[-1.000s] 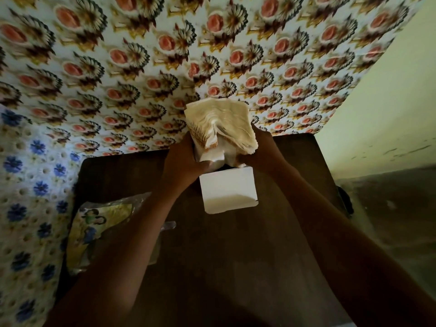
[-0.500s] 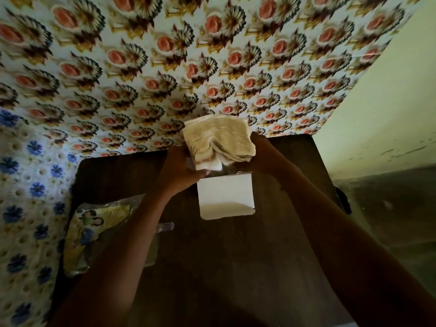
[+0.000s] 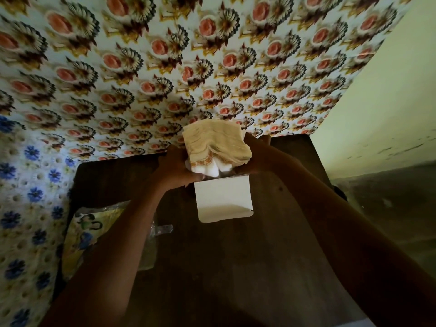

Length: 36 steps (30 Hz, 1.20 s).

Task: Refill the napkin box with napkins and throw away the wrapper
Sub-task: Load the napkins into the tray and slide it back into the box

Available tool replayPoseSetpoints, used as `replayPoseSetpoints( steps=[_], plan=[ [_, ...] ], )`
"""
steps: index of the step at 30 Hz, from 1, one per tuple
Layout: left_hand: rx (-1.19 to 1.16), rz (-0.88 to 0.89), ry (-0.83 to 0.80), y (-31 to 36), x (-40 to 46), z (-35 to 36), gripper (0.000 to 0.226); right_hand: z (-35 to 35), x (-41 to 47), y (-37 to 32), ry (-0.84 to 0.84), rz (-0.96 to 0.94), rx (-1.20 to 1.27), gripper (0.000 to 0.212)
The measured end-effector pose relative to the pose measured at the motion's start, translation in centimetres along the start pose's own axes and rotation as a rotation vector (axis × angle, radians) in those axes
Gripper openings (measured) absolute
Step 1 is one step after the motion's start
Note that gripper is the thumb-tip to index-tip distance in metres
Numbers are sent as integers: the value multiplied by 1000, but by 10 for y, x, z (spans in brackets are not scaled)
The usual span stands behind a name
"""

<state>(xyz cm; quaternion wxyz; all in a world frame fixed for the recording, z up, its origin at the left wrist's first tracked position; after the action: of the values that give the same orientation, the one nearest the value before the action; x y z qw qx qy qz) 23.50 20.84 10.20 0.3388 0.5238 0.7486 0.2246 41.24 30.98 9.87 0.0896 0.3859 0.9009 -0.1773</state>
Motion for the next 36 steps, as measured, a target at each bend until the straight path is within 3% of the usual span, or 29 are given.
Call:
replayPoseSetpoints(
  steps=[4, 7, 10, 12, 16, 20, 26, 29, 34, 36],
  plan=[
    [-5, -29, 27, 0, -4, 1, 81, 0, -2, -6, -12, -29, -22, 81],
    [-109, -16, 77, -2, -8, -3, 93, -8, -7, -10, 28, -72, 184, 59],
    [-304, 53, 162, 2, -12, -10, 73, -15, -10, -1, 199, -100, 459, 74],
    [-265, 84, 194, 4, -13, -10, 59, -20, -14, 2, 311, -98, 485, 70],
    [52, 128, 217, 6, -12, -4, 51, -9, -13, 6, 267, 36, 209, 52],
    [410, 189, 204, 21, -6, 3, 47, -2, -7, -8, 247, -22, 14, 43],
    [568, 180, 87, 19, 3, 16, 26, 0, -12, -19, 196, -58, -237, 37],
    [580, 261, 150, 20, 2, 15, 22, 2, -13, -21, 188, -79, -250, 38],
    [671, 341, 331, 32, 8, 10, 19, -8, -4, -25, 317, -6, -315, 29],
    [736, 291, 286, 32, 14, 14, 18, -4, 4, -30, 305, -1, -384, 24]
  ],
)
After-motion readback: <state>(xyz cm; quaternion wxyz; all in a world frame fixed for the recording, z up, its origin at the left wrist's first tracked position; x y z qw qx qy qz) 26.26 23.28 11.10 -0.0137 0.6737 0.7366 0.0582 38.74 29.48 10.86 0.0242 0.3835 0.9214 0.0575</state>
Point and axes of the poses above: each hand's wrist, its own x-axis towards the middle knuckle, its own z-axis out of the palm, y = z × x, the point moved 8 cm from there along x, towards the middle knuckle, and after that the axes turned 5 degrees about -x, right-handed, at the moved point
